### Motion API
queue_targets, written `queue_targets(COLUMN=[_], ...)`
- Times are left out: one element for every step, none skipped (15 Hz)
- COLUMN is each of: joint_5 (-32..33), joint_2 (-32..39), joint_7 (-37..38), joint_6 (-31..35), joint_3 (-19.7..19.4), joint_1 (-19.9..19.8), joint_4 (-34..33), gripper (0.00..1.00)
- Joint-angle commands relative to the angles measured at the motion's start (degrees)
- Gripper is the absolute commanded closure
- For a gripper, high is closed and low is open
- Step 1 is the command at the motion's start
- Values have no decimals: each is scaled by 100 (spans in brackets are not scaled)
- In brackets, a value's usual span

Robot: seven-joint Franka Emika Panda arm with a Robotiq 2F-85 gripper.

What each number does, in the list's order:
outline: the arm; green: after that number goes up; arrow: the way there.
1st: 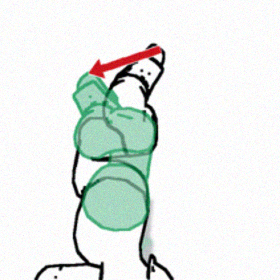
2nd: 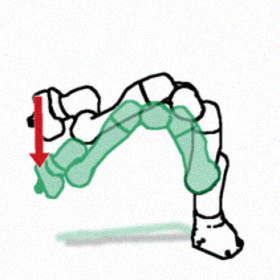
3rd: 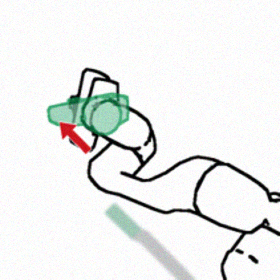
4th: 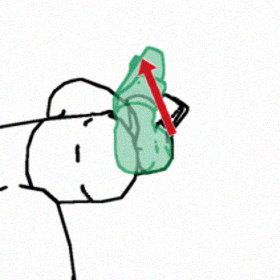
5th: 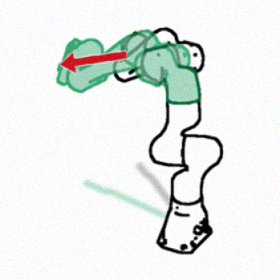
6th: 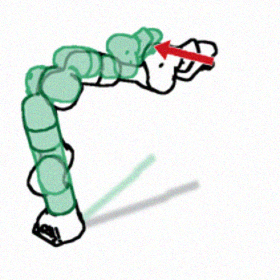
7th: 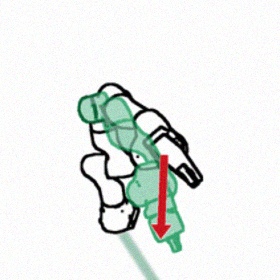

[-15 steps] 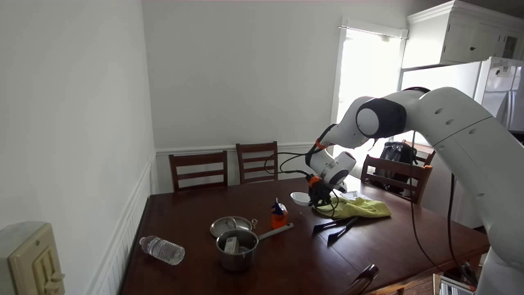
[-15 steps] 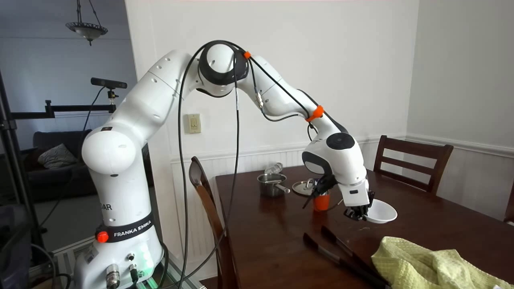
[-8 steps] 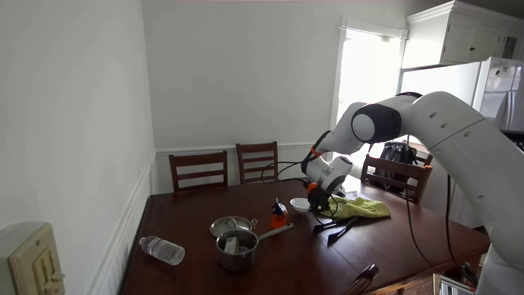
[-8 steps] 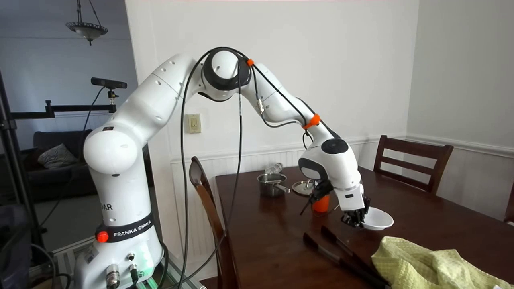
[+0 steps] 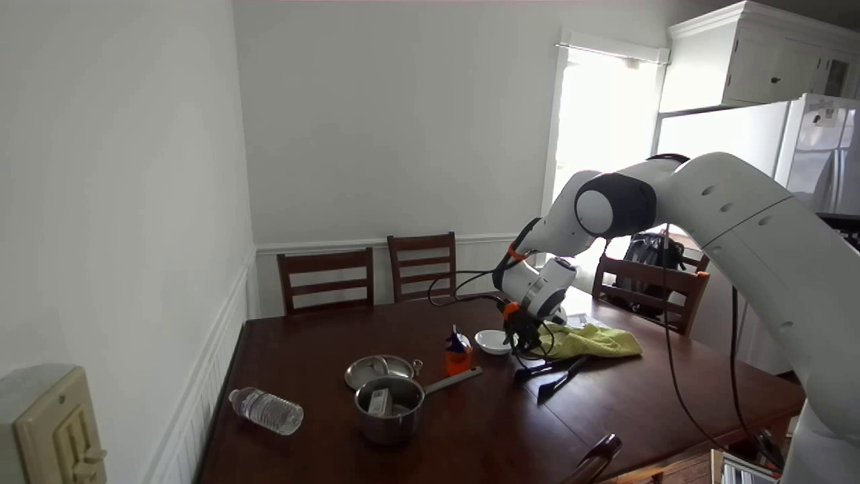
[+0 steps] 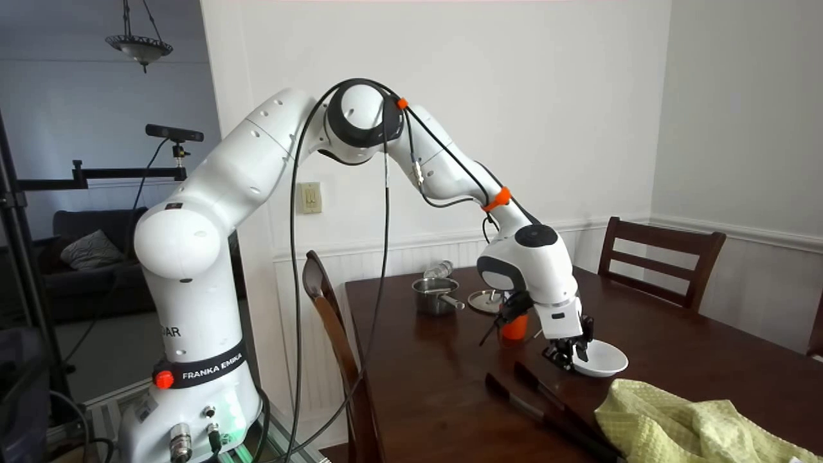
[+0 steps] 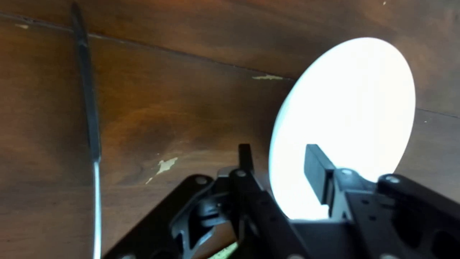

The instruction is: Move the white bowl to the center of the table.

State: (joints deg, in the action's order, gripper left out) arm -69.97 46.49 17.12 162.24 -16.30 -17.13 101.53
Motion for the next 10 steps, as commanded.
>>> queue_targets(joint_5=[395, 277, -9, -163, -380, -460, -641, -803, -957, -649], joint_2=[-318, -617, -843, -1074, -1394, -1691, -1939, -2209, -2479, -1766], joint_7=[171, -205, -638, -997, -1527, -1851, -2234, -2604, -3009, -2255], joint_6=[-249, -316, -389, -434, -595, -757, -992, -1261, -1534, -1127], joint_3=[-13, 112, 100, 174, 318, 346, 319, 297, 262, 105], joint_1=[-113, -277, -320, -444, -671, -810, -905, -1028, -1153, -819], joint_4=[150, 289, 396, 475, 566, 731, 844, 986, 1148, 555], gripper=[26, 18, 12, 5, 1, 0, 0, 0, 0, 0])
